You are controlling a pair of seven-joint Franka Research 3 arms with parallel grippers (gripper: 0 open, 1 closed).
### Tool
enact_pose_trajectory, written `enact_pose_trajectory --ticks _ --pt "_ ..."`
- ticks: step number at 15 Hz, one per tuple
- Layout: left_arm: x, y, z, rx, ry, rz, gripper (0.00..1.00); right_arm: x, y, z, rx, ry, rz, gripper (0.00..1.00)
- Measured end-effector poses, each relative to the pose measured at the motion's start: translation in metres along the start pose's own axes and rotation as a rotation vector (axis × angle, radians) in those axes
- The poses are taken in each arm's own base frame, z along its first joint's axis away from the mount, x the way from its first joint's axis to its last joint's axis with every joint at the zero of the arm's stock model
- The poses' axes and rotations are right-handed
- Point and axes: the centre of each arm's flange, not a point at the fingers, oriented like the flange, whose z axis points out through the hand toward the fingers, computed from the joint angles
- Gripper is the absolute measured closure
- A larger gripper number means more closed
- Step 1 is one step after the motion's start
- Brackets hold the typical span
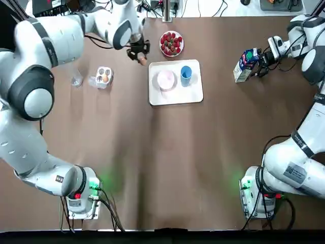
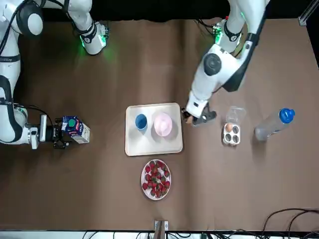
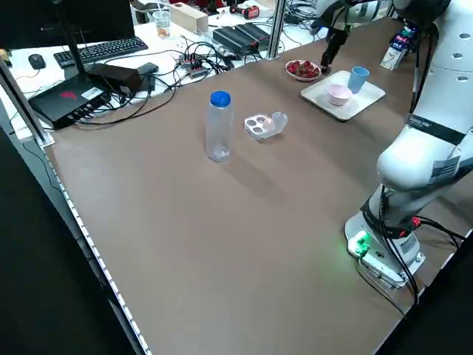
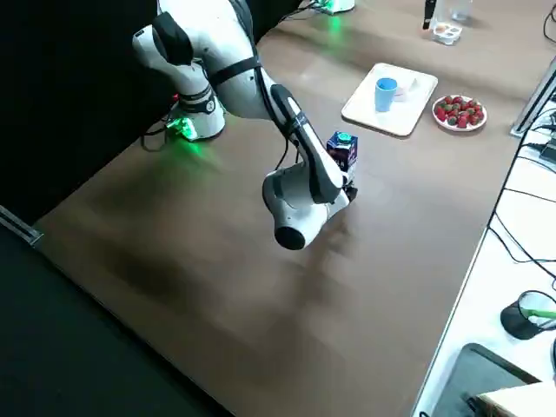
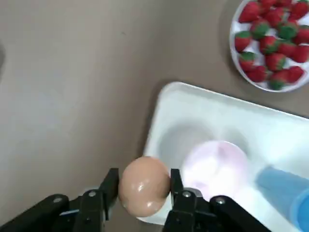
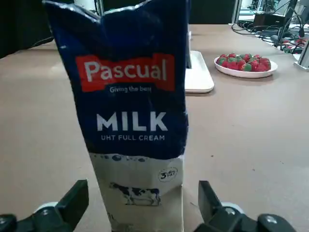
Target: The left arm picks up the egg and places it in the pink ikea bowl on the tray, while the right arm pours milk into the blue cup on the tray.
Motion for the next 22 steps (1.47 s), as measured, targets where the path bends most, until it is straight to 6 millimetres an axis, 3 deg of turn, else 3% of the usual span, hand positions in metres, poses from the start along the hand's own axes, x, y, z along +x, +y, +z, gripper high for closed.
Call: enact_pose_trajectory --ticks 4,7,14,15,17,20,22 --pt "-0.02 0.039 0.019 -0.017 -0.028 -0.042 0.52 -0.001 -0.001 0.002 0.005 0.007 0.002 0.01" --pt "-0.027 0.051 0.031 -0.017 -0.044 -0.048 0.52 0.0 0.0 0.006 0.012 0.011 0.003 0.07" --pt "-0.038 0.076 0.05 -0.02 -0.051 -0.056 0.52 0.002 0.002 0.015 0.028 0.015 0.001 0.11" --pt "-0.039 0.078 0.053 -0.019 -0.048 -0.055 0.52 0.002 0.002 0.016 0.029 0.015 0.003 0.19" --pt "-0.04 0.081 0.064 -0.02 -0.037 -0.054 0.52 0.002 0.002 0.017 0.03 0.015 0.012 0.21" --pt "-0.043 0.083 0.082 -0.019 -0.023 -0.05 0.52 0.002 0.003 0.016 0.03 0.015 0.032 0.48" --pt "-0.045 0.085 0.095 -0.034 -0.012 -0.048 0.52 0.002 0.003 0.016 0.03 0.013 0.054 0.53"
